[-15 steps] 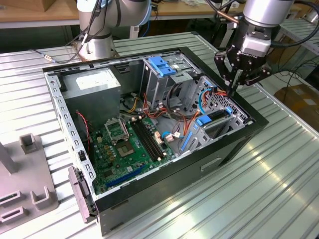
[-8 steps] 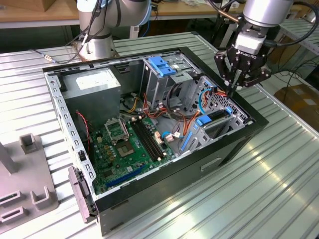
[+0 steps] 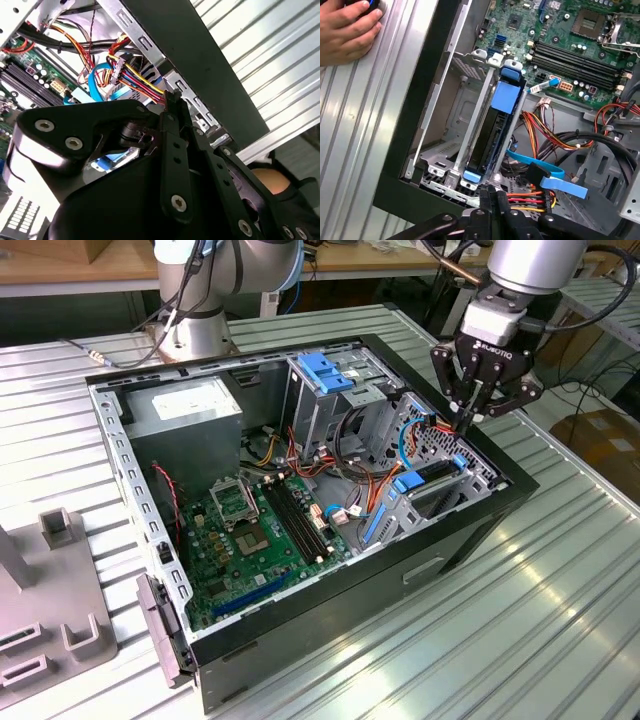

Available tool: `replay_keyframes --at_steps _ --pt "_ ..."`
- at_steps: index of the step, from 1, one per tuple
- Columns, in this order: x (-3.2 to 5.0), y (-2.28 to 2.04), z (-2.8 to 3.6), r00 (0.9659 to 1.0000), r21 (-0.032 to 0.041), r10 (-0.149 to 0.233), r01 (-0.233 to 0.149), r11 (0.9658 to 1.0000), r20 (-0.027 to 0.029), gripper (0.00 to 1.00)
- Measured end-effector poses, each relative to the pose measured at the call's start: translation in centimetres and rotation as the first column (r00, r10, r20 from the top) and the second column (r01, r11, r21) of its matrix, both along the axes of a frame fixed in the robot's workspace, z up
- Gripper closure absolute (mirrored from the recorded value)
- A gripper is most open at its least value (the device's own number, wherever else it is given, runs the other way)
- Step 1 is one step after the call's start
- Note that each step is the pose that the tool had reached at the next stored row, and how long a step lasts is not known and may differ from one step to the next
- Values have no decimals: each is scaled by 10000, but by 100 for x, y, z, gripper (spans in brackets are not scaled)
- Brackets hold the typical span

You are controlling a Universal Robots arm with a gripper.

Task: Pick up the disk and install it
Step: 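Insert the first disk wire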

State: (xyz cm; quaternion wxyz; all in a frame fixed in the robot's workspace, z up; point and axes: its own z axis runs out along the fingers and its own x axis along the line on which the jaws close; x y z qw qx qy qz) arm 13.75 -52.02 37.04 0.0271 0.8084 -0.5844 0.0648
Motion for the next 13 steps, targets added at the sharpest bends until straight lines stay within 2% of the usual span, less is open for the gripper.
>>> replay_keyframes --at_steps 2,6,9,13 --pt "0 0 -3 9986 1 -528 528 9986 0 84" --pt "0 0 -9 9940 2 -1090 1090 9940 0 84" --pt "-9 0 -18 9913 0 -1318 1318 9913 1 84" --pt "-78 0 -27 9898 -3 -1427 1427 9898 1 84"
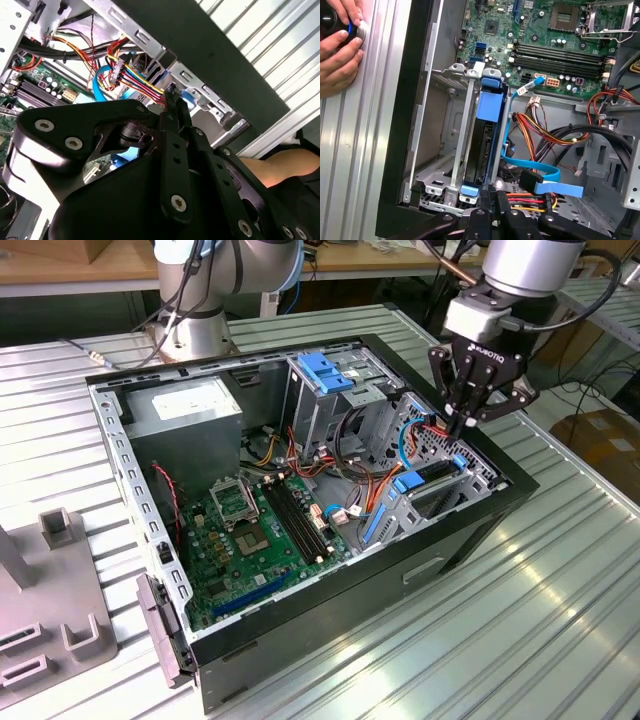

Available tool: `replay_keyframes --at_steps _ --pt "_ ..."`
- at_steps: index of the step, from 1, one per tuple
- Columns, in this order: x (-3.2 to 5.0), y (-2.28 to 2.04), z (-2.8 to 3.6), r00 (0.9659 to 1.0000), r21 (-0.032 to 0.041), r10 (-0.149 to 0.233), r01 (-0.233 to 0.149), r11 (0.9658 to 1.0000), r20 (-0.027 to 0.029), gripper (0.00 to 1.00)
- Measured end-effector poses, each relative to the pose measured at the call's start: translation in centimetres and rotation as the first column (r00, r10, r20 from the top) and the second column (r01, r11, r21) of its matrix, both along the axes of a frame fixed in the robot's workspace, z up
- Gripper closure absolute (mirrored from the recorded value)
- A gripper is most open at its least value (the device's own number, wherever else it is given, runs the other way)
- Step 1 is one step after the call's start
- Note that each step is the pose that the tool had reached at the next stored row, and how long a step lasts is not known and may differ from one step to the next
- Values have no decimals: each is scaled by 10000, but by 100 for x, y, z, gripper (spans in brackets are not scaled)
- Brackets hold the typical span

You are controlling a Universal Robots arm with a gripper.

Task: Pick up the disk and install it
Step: 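Insert the first disk wire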

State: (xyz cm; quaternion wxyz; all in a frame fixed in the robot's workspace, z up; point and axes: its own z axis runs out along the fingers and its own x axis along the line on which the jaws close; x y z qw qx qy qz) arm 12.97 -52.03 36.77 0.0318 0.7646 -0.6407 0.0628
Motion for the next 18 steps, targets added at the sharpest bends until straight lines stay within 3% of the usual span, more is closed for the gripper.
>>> replay_keyframes --at_steps 4,9,10,13,18 --pt "-39 -3 -9 9994 50 -348 348 9994 -12 84" --pt "-39 -17 -19 9980 303 -627 628 9976 -57 84" --pt "-39 -32 -23 9979 394 -644 646 9971 -66 84" --pt "-39 -91 -48 9975 518 -700 703 9962 -77 84" --pt "-43 -130 -70 9973 811 -725 730 9940 -98 84"
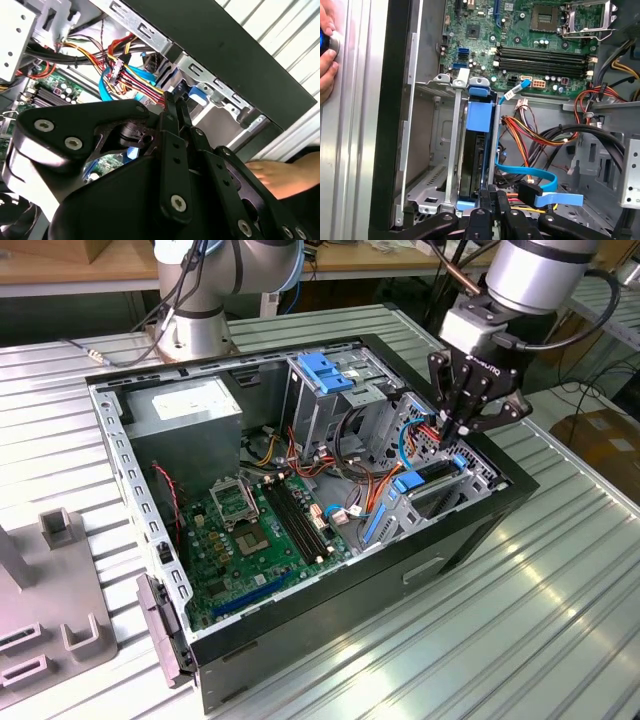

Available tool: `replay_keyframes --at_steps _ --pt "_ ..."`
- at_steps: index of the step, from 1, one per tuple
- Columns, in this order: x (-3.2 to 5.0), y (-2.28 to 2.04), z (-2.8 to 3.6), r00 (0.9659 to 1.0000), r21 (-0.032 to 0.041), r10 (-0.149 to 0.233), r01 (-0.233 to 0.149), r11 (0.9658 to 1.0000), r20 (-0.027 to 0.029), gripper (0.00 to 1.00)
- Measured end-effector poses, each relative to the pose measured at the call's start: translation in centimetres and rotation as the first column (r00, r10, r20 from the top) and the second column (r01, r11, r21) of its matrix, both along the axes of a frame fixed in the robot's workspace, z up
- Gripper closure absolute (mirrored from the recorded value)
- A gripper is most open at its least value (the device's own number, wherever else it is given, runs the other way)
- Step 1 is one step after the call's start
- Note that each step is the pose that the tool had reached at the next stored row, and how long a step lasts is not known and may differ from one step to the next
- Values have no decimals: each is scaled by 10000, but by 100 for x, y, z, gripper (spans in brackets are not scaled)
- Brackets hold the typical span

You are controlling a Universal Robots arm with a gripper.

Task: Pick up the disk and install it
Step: 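Insert the first disk wire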

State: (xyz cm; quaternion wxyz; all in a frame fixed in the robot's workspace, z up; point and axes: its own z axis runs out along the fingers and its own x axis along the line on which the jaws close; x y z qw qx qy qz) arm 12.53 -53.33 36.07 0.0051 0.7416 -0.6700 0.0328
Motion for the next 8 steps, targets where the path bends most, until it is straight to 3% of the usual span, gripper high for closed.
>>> replay_keyframes --at_steps 1,2,4,8 --pt "-3 -3 -4 10000 157 -1 1 9999 0 84" --pt "-3 -6 -5 10000 254 -3 3 9997 0 84" --pt "-4 -12 -19 10000 376 -75 75 9993 0 84" --pt "-4 -12 -19 10000 377 -83 83 9993 0 84"
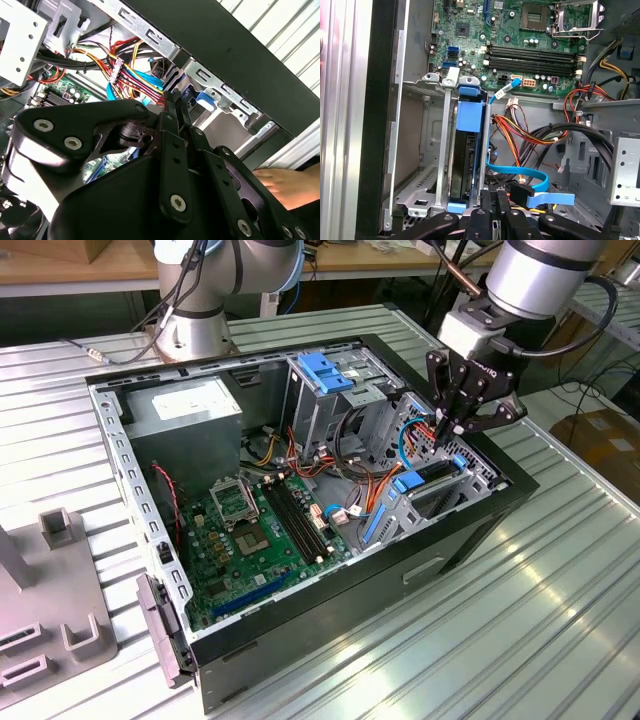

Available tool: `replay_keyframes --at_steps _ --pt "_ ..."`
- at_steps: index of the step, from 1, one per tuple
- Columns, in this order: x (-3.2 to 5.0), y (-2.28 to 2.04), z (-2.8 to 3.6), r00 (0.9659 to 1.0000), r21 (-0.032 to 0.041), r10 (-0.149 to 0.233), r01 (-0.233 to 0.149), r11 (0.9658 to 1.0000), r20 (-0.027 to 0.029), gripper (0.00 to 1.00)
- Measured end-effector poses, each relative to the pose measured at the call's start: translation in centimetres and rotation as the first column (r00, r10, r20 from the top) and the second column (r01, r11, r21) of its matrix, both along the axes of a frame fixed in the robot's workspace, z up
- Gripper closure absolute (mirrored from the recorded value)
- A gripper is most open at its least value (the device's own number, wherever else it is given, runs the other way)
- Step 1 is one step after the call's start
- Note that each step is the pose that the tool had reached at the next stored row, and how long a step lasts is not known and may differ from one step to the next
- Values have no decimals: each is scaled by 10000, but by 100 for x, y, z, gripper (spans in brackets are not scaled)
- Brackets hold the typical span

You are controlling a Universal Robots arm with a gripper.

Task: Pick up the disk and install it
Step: 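Insert the first disk wire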

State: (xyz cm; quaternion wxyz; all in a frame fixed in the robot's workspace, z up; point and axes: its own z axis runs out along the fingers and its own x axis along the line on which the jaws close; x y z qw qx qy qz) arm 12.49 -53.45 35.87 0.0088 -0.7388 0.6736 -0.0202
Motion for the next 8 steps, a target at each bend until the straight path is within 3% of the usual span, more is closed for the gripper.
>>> replay_keyframes --at_steps 8 --pt "0 0 0 10000 0 -4 4 10000 0 84"
